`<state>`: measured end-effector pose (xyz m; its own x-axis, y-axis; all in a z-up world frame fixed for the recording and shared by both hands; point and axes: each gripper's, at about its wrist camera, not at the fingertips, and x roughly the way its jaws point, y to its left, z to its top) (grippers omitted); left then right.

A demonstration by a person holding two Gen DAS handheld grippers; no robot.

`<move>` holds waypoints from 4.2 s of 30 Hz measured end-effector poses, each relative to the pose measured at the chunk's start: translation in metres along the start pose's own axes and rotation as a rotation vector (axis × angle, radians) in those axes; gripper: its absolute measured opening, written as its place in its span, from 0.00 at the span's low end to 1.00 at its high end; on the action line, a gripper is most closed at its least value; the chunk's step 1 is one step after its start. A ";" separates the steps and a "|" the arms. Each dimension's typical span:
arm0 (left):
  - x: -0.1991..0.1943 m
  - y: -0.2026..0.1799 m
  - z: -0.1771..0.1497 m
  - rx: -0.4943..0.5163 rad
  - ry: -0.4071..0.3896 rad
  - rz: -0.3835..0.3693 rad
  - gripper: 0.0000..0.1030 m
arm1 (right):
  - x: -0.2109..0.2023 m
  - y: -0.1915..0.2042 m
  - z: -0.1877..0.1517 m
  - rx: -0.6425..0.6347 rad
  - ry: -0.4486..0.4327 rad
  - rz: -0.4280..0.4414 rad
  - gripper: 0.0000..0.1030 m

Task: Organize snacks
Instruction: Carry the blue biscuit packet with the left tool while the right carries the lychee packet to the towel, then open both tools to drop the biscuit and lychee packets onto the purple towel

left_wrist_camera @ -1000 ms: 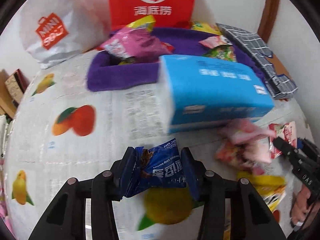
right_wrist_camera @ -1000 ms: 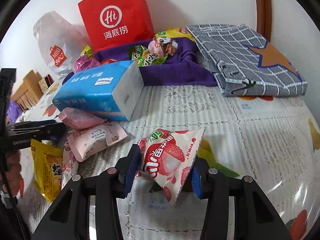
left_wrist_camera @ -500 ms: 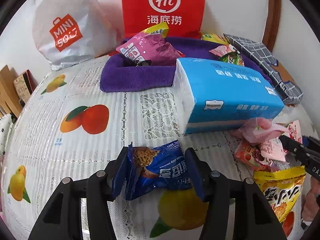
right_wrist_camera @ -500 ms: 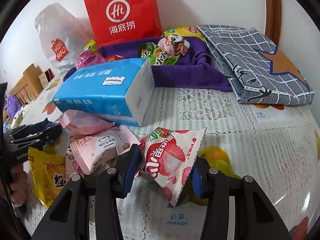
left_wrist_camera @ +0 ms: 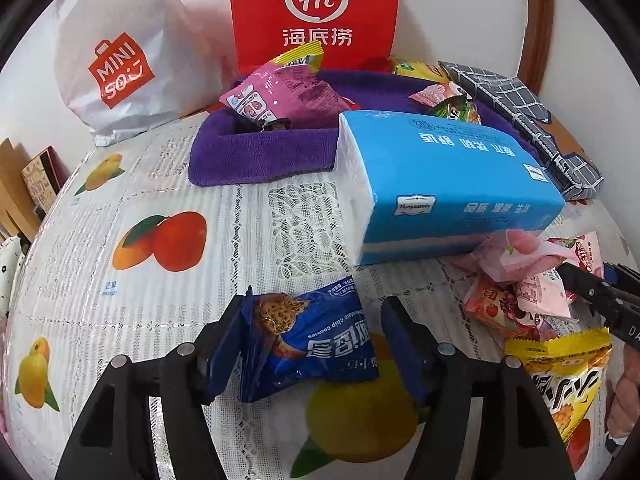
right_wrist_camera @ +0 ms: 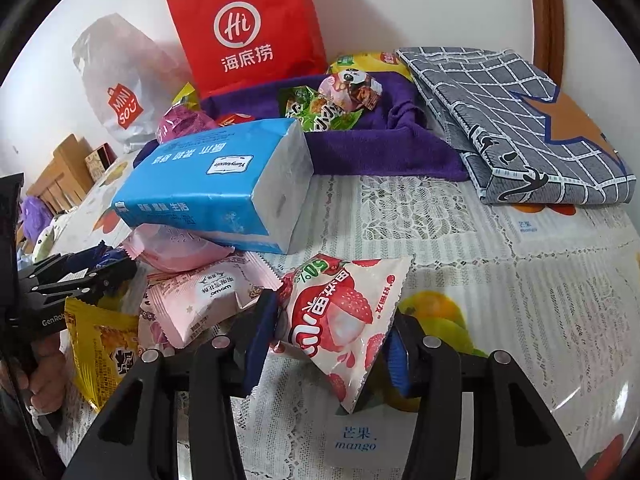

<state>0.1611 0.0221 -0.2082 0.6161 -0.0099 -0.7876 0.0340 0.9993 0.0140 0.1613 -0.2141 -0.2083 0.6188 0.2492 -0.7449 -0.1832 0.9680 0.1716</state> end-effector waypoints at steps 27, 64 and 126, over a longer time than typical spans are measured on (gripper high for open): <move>-0.066 0.018 0.030 -0.073 -0.043 -0.157 0.36 | -0.053 0.014 0.025 -0.012 -0.074 0.002 0.32; -0.004 0.050 0.175 -0.107 0.003 -0.150 0.36 | 0.021 0.041 0.240 -0.023 -0.191 0.120 0.32; 0.080 -0.001 0.215 -0.033 0.073 -0.246 0.43 | 0.099 0.011 0.227 -0.076 0.057 0.006 0.39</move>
<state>0.3794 0.0127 -0.1387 0.5341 -0.2519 -0.8070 0.1500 0.9677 -0.2028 0.3938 -0.1718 -0.1337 0.5733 0.2511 -0.7799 -0.2459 0.9607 0.1286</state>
